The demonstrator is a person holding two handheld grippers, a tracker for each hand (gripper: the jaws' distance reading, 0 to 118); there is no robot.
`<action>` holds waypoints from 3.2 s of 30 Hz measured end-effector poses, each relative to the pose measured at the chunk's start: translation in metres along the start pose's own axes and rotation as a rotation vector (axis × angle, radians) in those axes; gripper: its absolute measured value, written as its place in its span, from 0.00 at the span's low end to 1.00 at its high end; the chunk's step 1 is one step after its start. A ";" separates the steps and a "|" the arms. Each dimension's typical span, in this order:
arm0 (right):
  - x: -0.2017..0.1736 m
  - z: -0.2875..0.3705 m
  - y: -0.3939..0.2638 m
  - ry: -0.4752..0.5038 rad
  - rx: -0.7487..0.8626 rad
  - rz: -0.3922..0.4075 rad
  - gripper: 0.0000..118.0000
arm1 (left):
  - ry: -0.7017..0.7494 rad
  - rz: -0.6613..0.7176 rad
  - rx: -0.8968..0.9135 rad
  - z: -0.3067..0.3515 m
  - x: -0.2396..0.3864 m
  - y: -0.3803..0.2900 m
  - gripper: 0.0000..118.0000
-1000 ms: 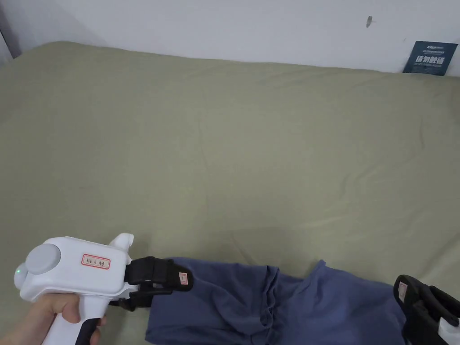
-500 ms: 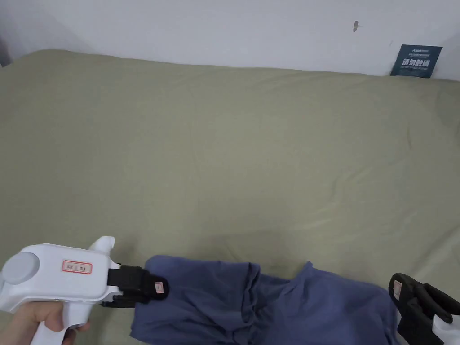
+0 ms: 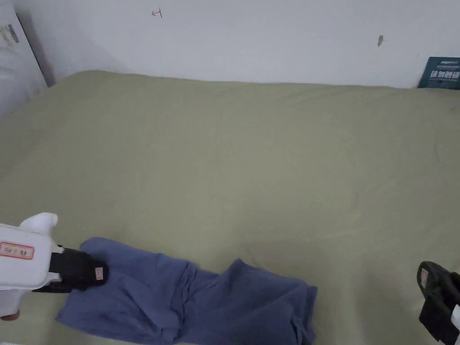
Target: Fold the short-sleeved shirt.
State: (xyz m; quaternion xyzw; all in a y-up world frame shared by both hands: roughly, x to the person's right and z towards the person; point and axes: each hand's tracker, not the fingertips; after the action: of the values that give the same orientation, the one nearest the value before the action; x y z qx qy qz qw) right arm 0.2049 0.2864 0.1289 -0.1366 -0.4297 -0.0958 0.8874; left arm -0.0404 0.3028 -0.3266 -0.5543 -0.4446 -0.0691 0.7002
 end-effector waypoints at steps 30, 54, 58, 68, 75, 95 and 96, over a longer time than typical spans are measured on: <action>0.019 0.023 -0.003 -0.090 0.053 -0.007 0.01 | -0.192 -0.249 -0.124 -0.112 0.208 -0.009 0.97; -0.008 -0.006 -0.022 0.006 -0.086 0.011 0.01 | -0.541 -0.142 -0.147 -0.178 0.153 -0.027 0.00; -0.036 -0.038 -0.020 0.282 -0.216 -0.077 0.01 | -0.416 -0.201 -0.021 -0.114 0.126 -0.014 0.00; -0.045 -0.189 -0.104 0.843 -0.761 -0.710 0.01 | -0.219 -0.081 -0.023 -0.096 0.034 0.000 0.00; -0.013 -0.208 -0.153 0.889 -0.812 -0.957 0.01 | -0.296 -0.032 -0.116 -0.127 0.015 -0.001 0.20; -0.017 -0.208 -0.145 0.887 -0.820 -0.925 0.01 | -0.571 0.076 -0.250 -0.206 0.011 -0.010 0.22; -0.017 -0.207 -0.144 0.885 -0.821 -0.924 0.01 | -0.561 0.057 -0.246 -0.203 0.012 -0.012 0.22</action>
State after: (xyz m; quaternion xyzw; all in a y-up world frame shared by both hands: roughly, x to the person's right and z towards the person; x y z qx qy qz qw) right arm 0.3058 0.0846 0.0156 -0.2110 0.0229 -0.6558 0.7245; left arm 0.0709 0.1331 -0.3077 -0.6446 -0.5932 0.0530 0.4794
